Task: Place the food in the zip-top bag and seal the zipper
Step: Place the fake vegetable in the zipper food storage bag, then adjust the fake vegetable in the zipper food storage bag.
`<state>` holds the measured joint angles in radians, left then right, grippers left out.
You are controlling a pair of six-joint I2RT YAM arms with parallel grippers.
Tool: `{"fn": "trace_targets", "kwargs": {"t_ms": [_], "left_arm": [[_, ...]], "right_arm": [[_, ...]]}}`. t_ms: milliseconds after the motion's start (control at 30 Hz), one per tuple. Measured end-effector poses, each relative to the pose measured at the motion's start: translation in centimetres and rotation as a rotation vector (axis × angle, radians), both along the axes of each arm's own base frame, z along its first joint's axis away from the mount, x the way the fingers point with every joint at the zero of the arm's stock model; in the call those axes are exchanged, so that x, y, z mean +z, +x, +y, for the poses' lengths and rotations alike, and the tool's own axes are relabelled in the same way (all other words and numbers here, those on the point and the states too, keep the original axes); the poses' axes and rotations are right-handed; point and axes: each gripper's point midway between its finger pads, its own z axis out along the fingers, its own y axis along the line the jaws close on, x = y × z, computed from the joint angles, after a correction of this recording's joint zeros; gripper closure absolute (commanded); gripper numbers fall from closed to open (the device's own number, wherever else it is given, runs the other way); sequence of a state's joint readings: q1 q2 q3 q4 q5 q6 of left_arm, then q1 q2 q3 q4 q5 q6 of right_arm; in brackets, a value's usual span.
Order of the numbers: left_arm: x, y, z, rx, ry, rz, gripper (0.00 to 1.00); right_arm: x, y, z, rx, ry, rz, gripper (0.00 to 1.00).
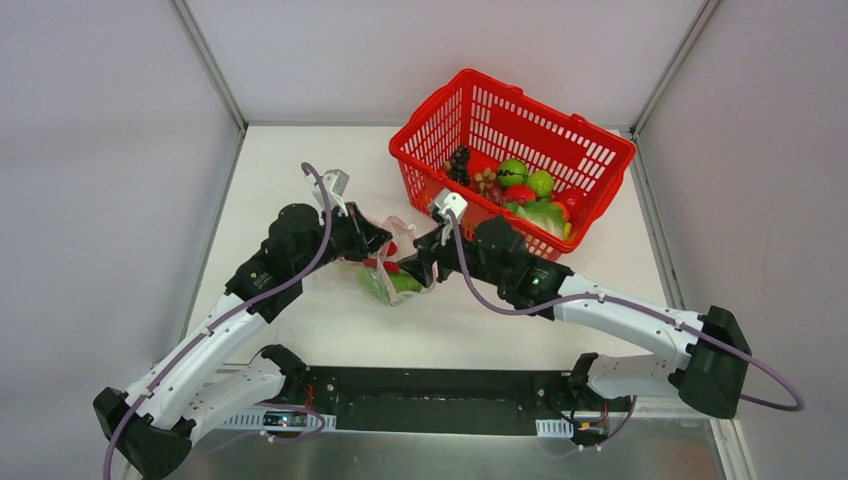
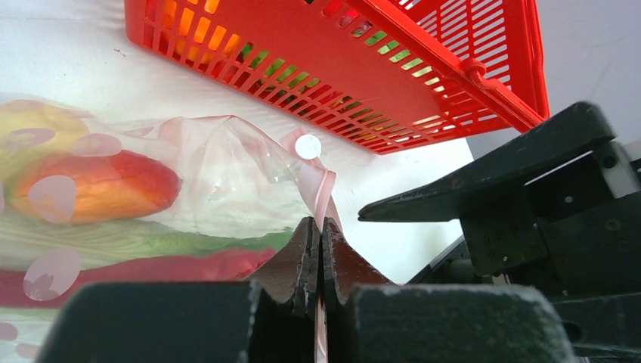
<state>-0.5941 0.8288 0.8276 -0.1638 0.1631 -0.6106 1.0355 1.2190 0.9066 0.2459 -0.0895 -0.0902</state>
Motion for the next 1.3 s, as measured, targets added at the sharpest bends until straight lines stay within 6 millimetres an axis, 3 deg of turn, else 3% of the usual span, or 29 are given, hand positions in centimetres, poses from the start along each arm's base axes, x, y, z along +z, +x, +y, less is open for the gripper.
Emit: {"fn": "trace_targets", "kwargs": {"t_ms": [200,433,700,1033,1300], "left_arm": [[-0.2,0.1,0.2,0.01,0.009,0.005,1.0],[-0.3,0.1,0.2,0.009,0.014,0.001,1.0],[-0.3,0.1,0.2,0.008,0.015,0.001,1.0],[-0.7,0.1,-0.2,-0.012,0.019,0.019,1.0],[-1.7,0.0,-0.9,-0.045,0.031,0.056,1.0]], "right_arm": [[-3.8,-0.9,-1.1,-0.012,-0.08,0.115,0.56],[-7.3,-0.6,-0.7,-0.056,-0.117,0.253,0.6],[-9.4,-0.3,-0.3,-0.073,-0.138,0.324,0.96],[-8.5,-0.6,0.8,-0.01,-0.104,0.296,0.94],[-10.4,1.1,2.9,-0.022,-0.134,0.282,0.91]]}}
